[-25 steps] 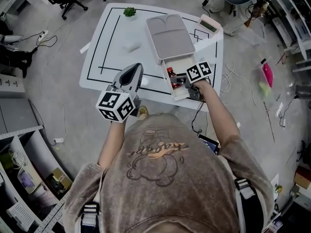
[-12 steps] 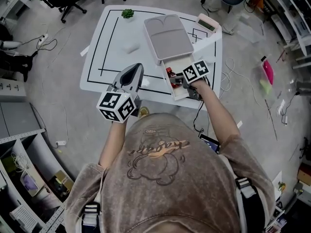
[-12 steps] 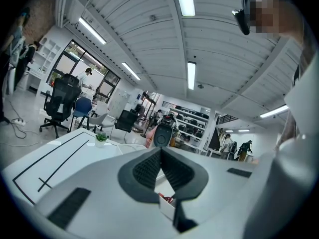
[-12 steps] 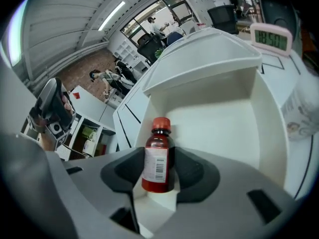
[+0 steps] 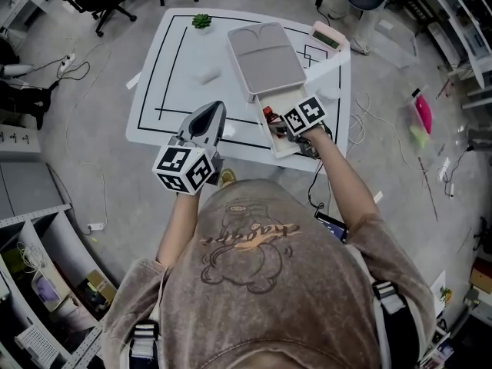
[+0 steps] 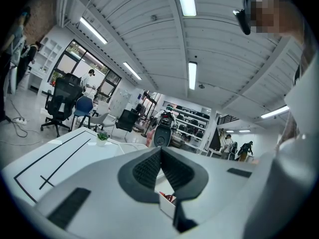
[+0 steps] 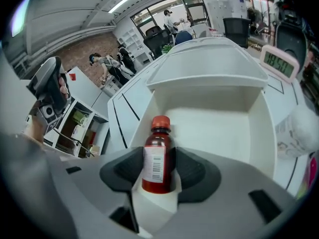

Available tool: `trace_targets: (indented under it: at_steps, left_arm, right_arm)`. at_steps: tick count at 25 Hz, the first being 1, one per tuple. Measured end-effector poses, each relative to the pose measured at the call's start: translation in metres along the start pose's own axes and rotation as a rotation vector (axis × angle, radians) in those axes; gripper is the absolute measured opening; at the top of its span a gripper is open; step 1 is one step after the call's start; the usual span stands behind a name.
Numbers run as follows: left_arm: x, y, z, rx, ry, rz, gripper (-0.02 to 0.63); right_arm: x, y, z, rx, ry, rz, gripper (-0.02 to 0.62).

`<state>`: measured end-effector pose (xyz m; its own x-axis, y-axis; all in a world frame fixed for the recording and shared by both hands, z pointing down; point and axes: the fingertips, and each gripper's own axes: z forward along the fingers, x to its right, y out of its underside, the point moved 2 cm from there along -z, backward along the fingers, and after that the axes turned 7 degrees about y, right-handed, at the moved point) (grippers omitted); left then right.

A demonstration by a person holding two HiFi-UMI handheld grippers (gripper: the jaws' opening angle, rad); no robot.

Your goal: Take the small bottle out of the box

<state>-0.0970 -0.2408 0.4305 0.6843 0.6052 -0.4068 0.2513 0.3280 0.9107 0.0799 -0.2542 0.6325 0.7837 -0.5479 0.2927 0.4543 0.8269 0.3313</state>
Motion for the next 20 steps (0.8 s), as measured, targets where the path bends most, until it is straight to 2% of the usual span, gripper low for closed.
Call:
trace_targets:
  at_steps: [6,10,15,20]
  left_arm:
    - [-0.003,-0.001,-0.005,-0.001,-0.002,-0.004,0.008]
    - [-0.005,-0.001,-0.005,0.000,0.003,-0.005,0.008]
    - [-0.003,-0.003,-0.001,-0.001,0.026,-0.003,0.008]
    - [0.004,-0.003,0.011,-0.013,0.067,0.001,0.008]
  right_arm:
    - [-0.002,-0.001,0.000,-0.003,0.001,0.014,0.201]
    - [-0.002,-0.007,-0.008,0.033,0.006,0.027,0.199]
    - [-0.005,-0.025,-0.037,0.127,0.031,0.014,0.198]
    - [-0.009,-0.045,-0.078,0.278,0.060,0.006,0.199]
